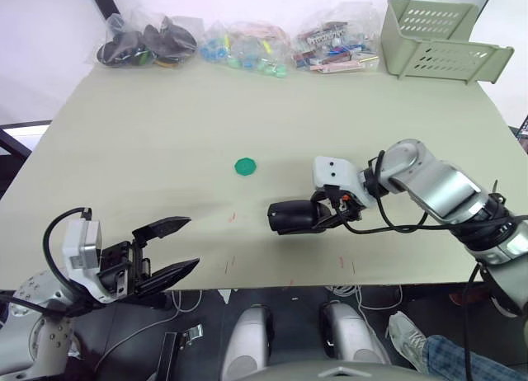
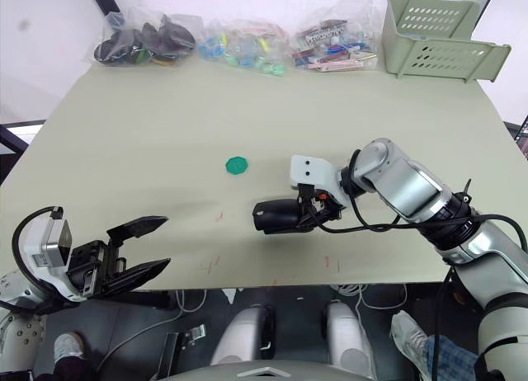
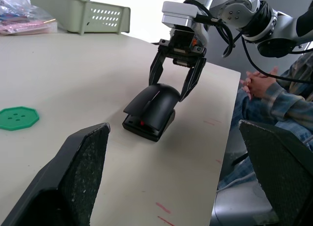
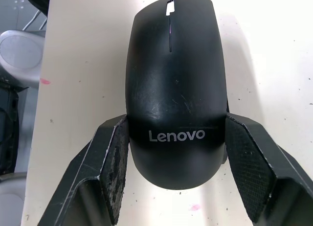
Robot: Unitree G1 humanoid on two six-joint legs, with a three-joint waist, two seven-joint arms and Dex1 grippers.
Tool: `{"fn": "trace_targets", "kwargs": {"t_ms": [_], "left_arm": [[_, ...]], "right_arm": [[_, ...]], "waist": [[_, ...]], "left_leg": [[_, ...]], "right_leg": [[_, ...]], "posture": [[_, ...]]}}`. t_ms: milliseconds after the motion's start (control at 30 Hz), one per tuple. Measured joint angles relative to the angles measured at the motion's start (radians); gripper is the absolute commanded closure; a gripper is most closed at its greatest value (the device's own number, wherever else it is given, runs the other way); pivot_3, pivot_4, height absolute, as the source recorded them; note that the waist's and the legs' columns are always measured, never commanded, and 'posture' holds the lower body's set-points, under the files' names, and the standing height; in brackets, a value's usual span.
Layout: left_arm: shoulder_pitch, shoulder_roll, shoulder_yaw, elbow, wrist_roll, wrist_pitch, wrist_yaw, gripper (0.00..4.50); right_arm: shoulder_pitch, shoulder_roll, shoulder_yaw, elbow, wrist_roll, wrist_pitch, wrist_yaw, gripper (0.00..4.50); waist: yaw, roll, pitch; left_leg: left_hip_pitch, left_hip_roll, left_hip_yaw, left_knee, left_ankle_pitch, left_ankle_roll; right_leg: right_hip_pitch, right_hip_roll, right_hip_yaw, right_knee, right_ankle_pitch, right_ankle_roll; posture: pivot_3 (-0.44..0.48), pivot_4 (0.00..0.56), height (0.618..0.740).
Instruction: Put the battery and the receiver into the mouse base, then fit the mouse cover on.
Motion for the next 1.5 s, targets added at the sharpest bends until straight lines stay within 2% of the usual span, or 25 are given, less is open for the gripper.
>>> {"fn": "trace_targets", "kwargs": {"t_ms": [967, 1500], "left_arm": [[0.015, -0.009, 0.000, -0.003, 0.001, -0.002, 0.008, 0.00], [0.027, -0.023, 0.000, -0.003, 0.002, -0.008, 0.008, 0.00]], "right_arm": [[-0.019, 0.044, 0.007, 0.114, -0.114, -0.041, 0.110, 1.82], [-0.028, 0.062, 0.009, 0.121, -0.129, -0.024, 0.120, 1.82]], "waist": [[0.000, 0.000, 0.000], [-0.001, 0.000, 0.000]], "left_leg": [[0.000, 0.000, 0.001, 0.000, 0.000, 0.000], [0.001, 0.000, 0.001, 0.000, 0.000, 0.000]], "right_leg": [[0.000, 0.000, 0.000, 0.002, 0.000, 0.000], [0.000, 0.000, 0.000, 0.003, 0.000, 0.000]], "posture": [[0.000, 0.150, 0.740], [0.000, 0.150, 0.740]]}}
